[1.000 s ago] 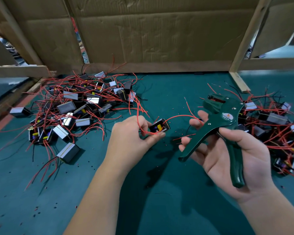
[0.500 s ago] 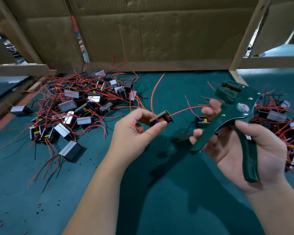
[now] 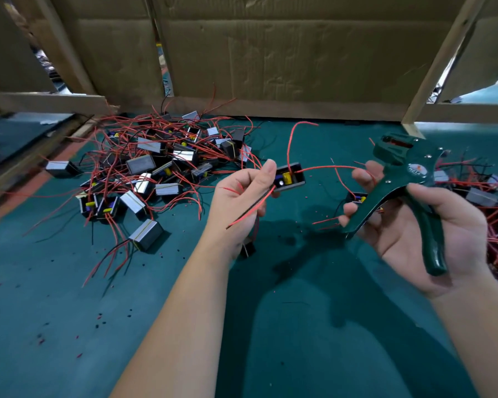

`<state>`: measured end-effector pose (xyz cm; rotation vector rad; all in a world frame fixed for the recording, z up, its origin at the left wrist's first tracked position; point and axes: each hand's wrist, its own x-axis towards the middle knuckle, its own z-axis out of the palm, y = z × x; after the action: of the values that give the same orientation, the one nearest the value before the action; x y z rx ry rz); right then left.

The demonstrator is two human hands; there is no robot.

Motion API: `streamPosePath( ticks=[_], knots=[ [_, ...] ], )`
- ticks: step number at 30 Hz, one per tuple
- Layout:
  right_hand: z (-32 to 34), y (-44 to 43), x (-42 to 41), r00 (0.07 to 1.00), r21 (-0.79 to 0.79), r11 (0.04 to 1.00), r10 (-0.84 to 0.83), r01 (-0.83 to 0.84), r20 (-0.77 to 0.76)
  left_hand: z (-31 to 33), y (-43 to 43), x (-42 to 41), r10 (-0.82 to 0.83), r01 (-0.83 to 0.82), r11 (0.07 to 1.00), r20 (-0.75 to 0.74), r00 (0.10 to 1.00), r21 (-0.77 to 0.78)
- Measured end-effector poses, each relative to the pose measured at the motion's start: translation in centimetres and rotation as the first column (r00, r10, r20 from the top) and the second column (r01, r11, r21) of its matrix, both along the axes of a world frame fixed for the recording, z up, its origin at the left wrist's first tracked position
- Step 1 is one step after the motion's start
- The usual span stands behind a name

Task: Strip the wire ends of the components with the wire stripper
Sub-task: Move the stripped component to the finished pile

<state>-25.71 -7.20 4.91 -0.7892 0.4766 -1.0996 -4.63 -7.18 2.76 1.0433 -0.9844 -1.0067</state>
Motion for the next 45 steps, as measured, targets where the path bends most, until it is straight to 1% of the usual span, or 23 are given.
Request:
streamPosePath(
  ticks=[3, 7, 9, 12, 14, 16, 18, 20, 23, 25, 28, 32, 34, 36, 38, 41, 43, 45],
  knots=[
    [0.2, -0.2, 0.1, 1.0, -0.003, 1.0, -0.001, 0.0, -0.024, 0.0, -0.2, 0.2, 0.037, -0.037, 0.999, -0.06, 0.997, 0.002],
    [0.4, -0.2, 0.1, 1.0, -0.018, 1.0, -0.009, 0.008, -0.01, -0.1, -0.6, 0.5, 0.132, -0.124, 0.991, -0.23, 0.964, 0.049],
    [0.4, -0.2, 0.1, 1.0, -0.024, 1.0, 0.005, -0.005, -0.009, -0.1, -0.8, 0.6, 0.143, -0.135, 0.99, -0.309, 0.94, 0.046],
    [0.4, 0.0, 0.4, 0.995, -0.003, 0.996, 0.095, -0.095, 0.019, -0.1, -0.9, 0.5, 0.104, -0.09, 0.994, -0.398, 0.911, 0.054],
    [0.0, 0.3, 0.9, 0.981, 0.035, 0.981, 0.191, -0.192, 0.039, -0.2, -0.8, 0.2, 0.071, -0.069, 0.997, -0.438, 0.896, 0.021],
    [-0.5, 0.8, 1.6, 0.96, 0.078, 0.958, 0.272, -0.276, 0.066, -0.3, -0.9, -0.2, 0.045, -0.075, 0.996, -0.439, 0.897, -0.051],
    [-1.1, 1.3, 2.1, 0.944, 0.116, 0.939, 0.312, -0.323, 0.105, -0.3, -0.8, -0.5, 0.035, -0.08, 0.992, -0.395, 0.918, -0.099],
    [-1.6, 1.6, 2.5, 0.939, 0.142, 0.933, 0.311, -0.33, 0.145, -0.2, -0.6, -0.6, 0.079, -0.111, 0.99, -0.307, 0.948, -0.09],
    [-2.0, 1.9, 2.5, 0.939, 0.136, 0.938, 0.291, -0.318, 0.182, -0.5, -0.3, -0.6, 0.189, -0.199, 0.977, -0.125, 0.974, -0.072],
    [-2.0, 1.8, 2.3, 0.933, 0.115, 0.938, 0.299, -0.326, 0.201, -0.7, -0.2, -0.7, 0.184, -0.194, 0.978, -0.116, 0.976, -0.079],
    [-2.3, 1.8, 2.3, 0.92, 0.106, 0.93, 0.324, -0.353, 0.219, -0.6, -0.4, -0.9, 0.133, -0.155, 0.976, -0.143, 0.981, -0.156],
    [-2.7, 1.7, 2.6, 0.938, 0.141, 0.934, 0.305, -0.328, 0.162, -0.7, -0.4, -0.5, 0.071, -0.093, 0.971, -0.103, 0.992, -0.22],
    [-2.8, 1.6, 2.8, 0.947, 0.165, 0.937, 0.286, -0.309, 0.147, -0.7, -0.3, -0.1, 0.061, -0.074, 0.975, -0.072, 0.996, -0.209],
    [-2.7, 1.6, 2.8, 0.949, 0.173, 0.938, 0.277, -0.301, 0.148, -0.4, -0.3, 0.0, 0.04, -0.055, 0.988, -0.105, 0.994, -0.147],
    [-2.7, 1.5, 2.8, 0.949, 0.176, 0.938, 0.274, -0.299, 0.155, 0.2, 0.0, 0.1, -0.003, -0.025, 0.992, -0.225, 0.974, -0.12],
    [-2.8, 1.4, 2.8, 0.949, 0.173, 0.939, 0.273, -0.299, 0.161, 0.8, 0.3, 0.4, -0.041, -0.002, 0.995, -0.436, 0.899, -0.096],
    [-2.9, 1.3, 2.8, 0.95, 0.166, 0.941, 0.272, -0.295, 0.152, 0.8, 0.0, 0.7, 0.001, 0.006, 1.0, -0.464, 0.886, 0.013],
    [-3.0, 1.3, 2.8, 0.952, 0.16, 0.942, 0.273, -0.294, 0.137, 0.6, -0.4, 0.6, 0.046, -0.01, 0.996, -0.392, 0.919, 0.094]
  ],
)
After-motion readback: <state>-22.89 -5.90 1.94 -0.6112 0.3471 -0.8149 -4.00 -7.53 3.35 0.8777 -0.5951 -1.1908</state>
